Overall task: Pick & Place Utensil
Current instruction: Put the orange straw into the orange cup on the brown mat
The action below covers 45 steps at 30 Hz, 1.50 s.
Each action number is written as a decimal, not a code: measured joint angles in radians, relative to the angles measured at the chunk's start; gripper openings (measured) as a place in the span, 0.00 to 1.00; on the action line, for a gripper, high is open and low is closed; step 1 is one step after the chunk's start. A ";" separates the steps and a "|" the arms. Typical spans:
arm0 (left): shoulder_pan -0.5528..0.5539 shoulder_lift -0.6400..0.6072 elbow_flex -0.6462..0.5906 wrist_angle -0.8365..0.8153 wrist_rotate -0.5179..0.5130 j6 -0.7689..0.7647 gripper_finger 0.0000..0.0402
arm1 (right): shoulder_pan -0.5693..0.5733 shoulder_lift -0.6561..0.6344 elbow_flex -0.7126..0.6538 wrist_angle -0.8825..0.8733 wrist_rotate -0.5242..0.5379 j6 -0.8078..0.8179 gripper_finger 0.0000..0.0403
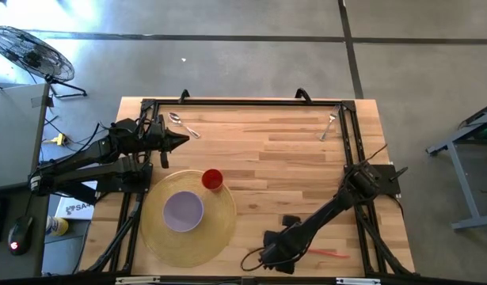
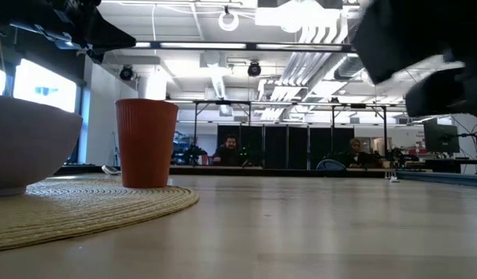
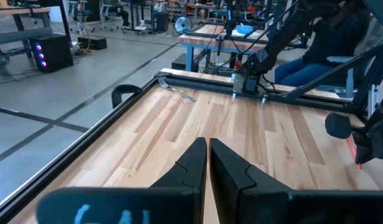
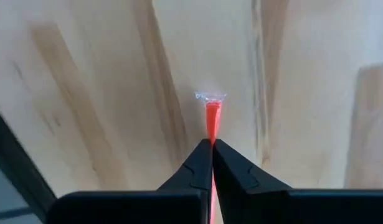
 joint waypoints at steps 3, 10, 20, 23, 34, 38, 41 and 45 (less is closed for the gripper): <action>0.000 0.000 0.000 0.000 0.000 0.000 0.04 | -0.019 -0.049 0.000 0.008 0.059 -0.006 0.01; 0.000 0.000 0.000 0.000 0.000 0.000 0.04 | -0.074 -0.210 0.000 0.146 0.392 -0.112 0.01; 0.000 0.000 0.000 0.000 -0.004 0.000 0.04 | -0.186 -0.381 0.002 0.732 0.755 -0.603 0.01; 0.000 0.000 0.000 0.000 -0.004 0.000 0.04 | -0.228 -0.385 0.002 0.979 0.736 -0.781 0.01; 0.000 0.000 0.000 0.000 -0.003 0.000 0.04 | -0.370 -0.367 0.002 1.229 0.634 -0.887 0.00; 0.000 0.000 0.000 0.000 -0.003 0.000 0.04 | -0.394 -0.321 0.002 1.231 0.569 -0.856 0.01; 0.000 0.000 0.000 0.000 -0.003 0.000 0.04 | -0.400 -0.278 0.001 1.228 0.570 -0.852 0.01; 0.000 0.000 0.000 0.000 0.001 0.000 0.04 | -0.401 -0.228 0.001 1.226 0.574 -0.843 0.01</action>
